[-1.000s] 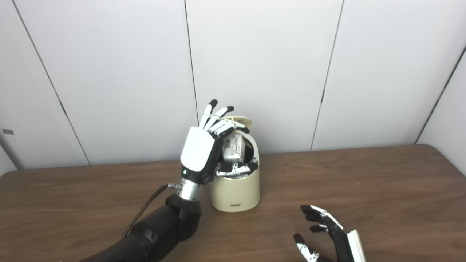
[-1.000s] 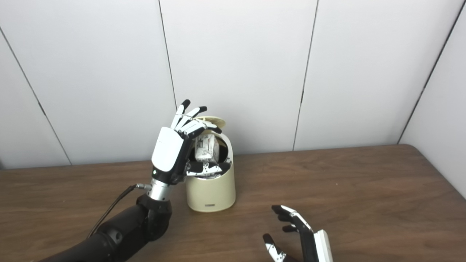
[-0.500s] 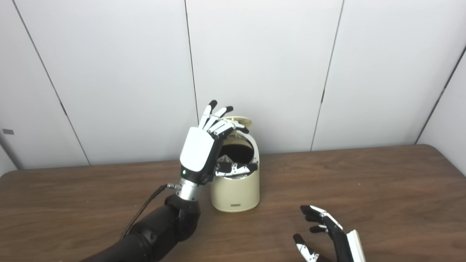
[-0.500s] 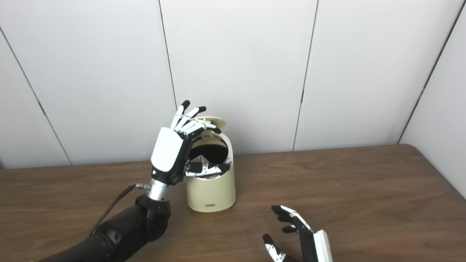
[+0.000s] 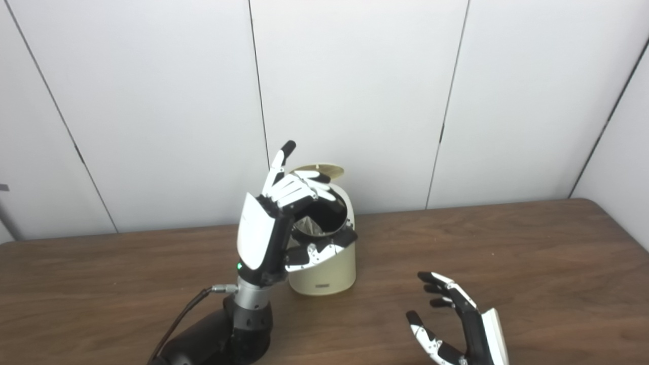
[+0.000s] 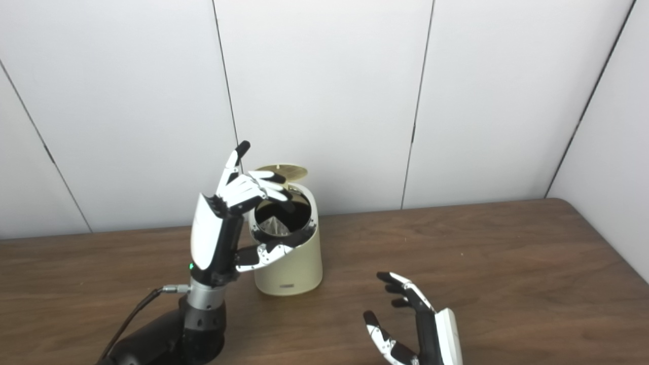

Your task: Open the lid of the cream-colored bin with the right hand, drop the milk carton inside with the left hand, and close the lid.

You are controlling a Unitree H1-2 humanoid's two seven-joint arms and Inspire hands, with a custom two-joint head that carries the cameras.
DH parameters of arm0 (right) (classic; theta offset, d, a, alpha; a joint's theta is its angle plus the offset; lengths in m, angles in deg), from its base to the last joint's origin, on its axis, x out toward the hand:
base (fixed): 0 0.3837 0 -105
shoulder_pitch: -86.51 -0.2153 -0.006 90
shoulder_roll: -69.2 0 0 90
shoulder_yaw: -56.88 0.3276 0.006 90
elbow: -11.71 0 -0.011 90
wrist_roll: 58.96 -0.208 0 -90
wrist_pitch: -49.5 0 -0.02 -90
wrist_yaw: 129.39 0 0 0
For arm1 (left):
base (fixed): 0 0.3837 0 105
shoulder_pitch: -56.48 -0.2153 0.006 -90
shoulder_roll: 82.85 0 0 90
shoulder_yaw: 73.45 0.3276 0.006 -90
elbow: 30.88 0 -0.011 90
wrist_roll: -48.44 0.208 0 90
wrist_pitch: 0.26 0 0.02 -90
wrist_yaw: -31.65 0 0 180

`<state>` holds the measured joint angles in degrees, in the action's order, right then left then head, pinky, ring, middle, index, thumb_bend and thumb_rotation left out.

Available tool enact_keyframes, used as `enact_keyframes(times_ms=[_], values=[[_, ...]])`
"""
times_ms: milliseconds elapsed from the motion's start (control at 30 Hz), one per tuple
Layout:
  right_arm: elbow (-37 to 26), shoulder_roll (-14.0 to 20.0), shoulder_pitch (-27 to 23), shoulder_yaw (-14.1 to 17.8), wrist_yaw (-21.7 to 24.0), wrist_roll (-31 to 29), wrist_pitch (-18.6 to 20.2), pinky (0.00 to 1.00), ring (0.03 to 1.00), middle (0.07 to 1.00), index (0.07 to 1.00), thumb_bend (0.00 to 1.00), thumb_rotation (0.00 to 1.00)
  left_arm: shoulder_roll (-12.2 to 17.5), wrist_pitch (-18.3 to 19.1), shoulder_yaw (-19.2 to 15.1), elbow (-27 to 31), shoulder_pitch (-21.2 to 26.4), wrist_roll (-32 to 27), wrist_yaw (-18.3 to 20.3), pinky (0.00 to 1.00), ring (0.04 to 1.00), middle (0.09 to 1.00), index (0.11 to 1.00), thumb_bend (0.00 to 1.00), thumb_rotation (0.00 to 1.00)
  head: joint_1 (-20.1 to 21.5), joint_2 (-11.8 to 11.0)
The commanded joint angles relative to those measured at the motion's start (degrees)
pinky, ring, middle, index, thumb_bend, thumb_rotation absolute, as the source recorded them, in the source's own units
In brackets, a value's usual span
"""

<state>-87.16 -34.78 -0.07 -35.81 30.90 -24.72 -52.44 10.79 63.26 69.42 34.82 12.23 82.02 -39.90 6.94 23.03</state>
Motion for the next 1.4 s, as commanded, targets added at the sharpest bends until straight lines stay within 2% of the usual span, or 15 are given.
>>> enact_keyframes(times_ms=[0, 33, 67, 100, 133, 167, 233, 433, 533, 600, 733, 833, 933, 1100, 1367], values=[[1.7, 2.7, -3.0, 0.4, -2.4, 3.5, -3.6, 0.75, 0.864, 0.875, 0.849, 0.22, 0.76, 2.3, -0.4, -2.3, 1.6, 0.8, 0.9, -1.2, 0.95, 0.814, 0.755, 0.495, 0.50, 0.10, -0.1, -0.4], [3.1, 3.6, -3.9, 0.4, -3.1, 4.2, -4.2, 0.83, 0.922, 0.939, 0.920, 0.30, 0.82, 2.7, -0.4, -2.7, 1.9, 0.5, 0.9, -1.2, 0.98, 0.885, 0.841, 0.498, 0.50, 0.10, -0.2, -0.5], [4.6, 4.5, -5.0, 0.5, -3.6, 4.7, -4.1, 0.85, 0.942, 0.961, 0.944, 0.32, 0.84, 3.2, -0.4, -3.3, 2.4, -0.1, 0.6, -0.8, 0.99, 0.910, 0.870, 0.498, 0.50, 0.10, -0.3, -0.6], [5.9, 5.1, -6.2, 0.6, -3.7, 4.8, -3.8, 0.89, 0.971, 0.980, 0.972, 0.40, 0.87, 4.0, -0.4, -3.8, 3.1, -0.7, 0.0, -0.2, 1.00, 0.942, 0.911, 0.677, 0.53, 0.29, -0.4, -0.7], [6.7, 5.5, -7.0, 0.6, -3.8, 4.8, -3.4, 0.92, 0.985, 0.990, 0.986, 0.49, 0.90, 4.4, -0.4, -4.1, 3.5, -1.1, -0.5, 0.3, 1.00, 0.970, 0.946, 0.800, 0.55, 0.41, -0.5, -0.7], [7.2, 5.7, -8.3, 0.7, -3.7, 4.7, -3.0, 0.94, 0.994, 0.996, 0.994, 0.54, 0.92, 5.2, -0.4, -4.6, 4.1, -1.7, -0.8, 1.1, 1.00, 0.988, 0.967, 0.876, 0.57, 0.49, -0.7, -0.9], [7.3, 6.1, -10.1, 0.6, -3.6, 5.0, -2.5, 0.98, 0.999, 0.999, 0.999, 0.60, 0.93, 6.5, -0.4, -5.0, 4.7, -2.5, -1.4, 2.3, 1.00, 0.997, 0.992, 0.964, 0.56, 0.57, -0.9, -1.0], [5.6, 7.4, -14.5, 0.5, -1.7, 6.2, -0.6, 1.00, 1.000, 1.000, 1.000, 0.63, 0.95, 10.1, -0.4, -5.8, 6.8, -5.3, -3.3, 3.7, 1.00, 1.000, 1.000, 1.000, 0.56, 0.63, -1.9, -1.3], [3.6, 8.1, -17.2, 0.6, 0.2, 6.7, 1.1, 1.00, 1.000, 1.000, 1.000, 0.63, 0.96, 11.6, -0.4, -7.7, 9.5, -8.6, -7.5, 7.0, 1.00, 1.000, 1.000, 1.000, 0.54, 0.70, -2.2, -1.2], [2.2, 8.8, -19.1, 0.6, 2.1, 6.6, 2.4, 0.99, 1.000, 1.000, 1.000, 0.65, 0.99, 12.2, -0.4, -9.6, 12.5, -11.5, -13.5, 11.9, 1.00, 1.000, 1.000, 0.993, 0.49, 0.78, -2.3, -1.3], [-3.5, 10.8, -23.1, 0.0, 8.3, 6.2, 5.9, 1.00, 1.000, 1.000, 0.992, 0.70, 1.00, 12.8, -0.4, -16.0, 18.6, -19.1, -25.9, 26.5, 0.95, 0.969, 0.973, 0.969, 0.43, 0.96, -2.9, -1.1], [-9.2, 12.2, -26.1, -0.6, 15.8, 6.5, 10.9, 0.99, 1.000, 0.989, 0.978, 0.70, 1.00, 11.9, -0.4, -22.0, 21.9, -24.6, -34.3, 38.0, 0.93, 0.965, 0.986, 0.980, 0.55, 1.00, -3.1, -0.8], [-12.2, 13.5, -29.2, -1.0, 21.5, 6.1, 14.1, 0.98, 1.000, 0.978, 0.966, 0.73, 1.00, 9.8, -0.4, -27.1, 24.1, -28.8, -40.2, 47.1, 0.98, 0.989, 0.999, 0.989, 0.63, 1.00, -3.4, -0.7], [-14.3, 16.2, -35.0, -1.8, 30.4, 5.9, 18.5, 0.98, 1.000, 0.952, 0.933, 0.78, 1.00, 4.9, 1.9, -33.7, 24.9, -36.3, -44.4, 56.1, 0.97, 0.985, 0.983, 0.972, 0.74, 0.99, -3.9, -0.6], [-13.2, 20.4, -43.4, -3.9, 41.0, 5.3, 22.4, 0.94, 1.000, 0.944, 0.925, 0.84, 1.00, 0.2, 3.8, -41.1, 24.4, -42.3, -44.5, 66.8, 0.99, 1.000, 1.000, 1.000, 0.71, 1.00, -4.1, 0.0]])
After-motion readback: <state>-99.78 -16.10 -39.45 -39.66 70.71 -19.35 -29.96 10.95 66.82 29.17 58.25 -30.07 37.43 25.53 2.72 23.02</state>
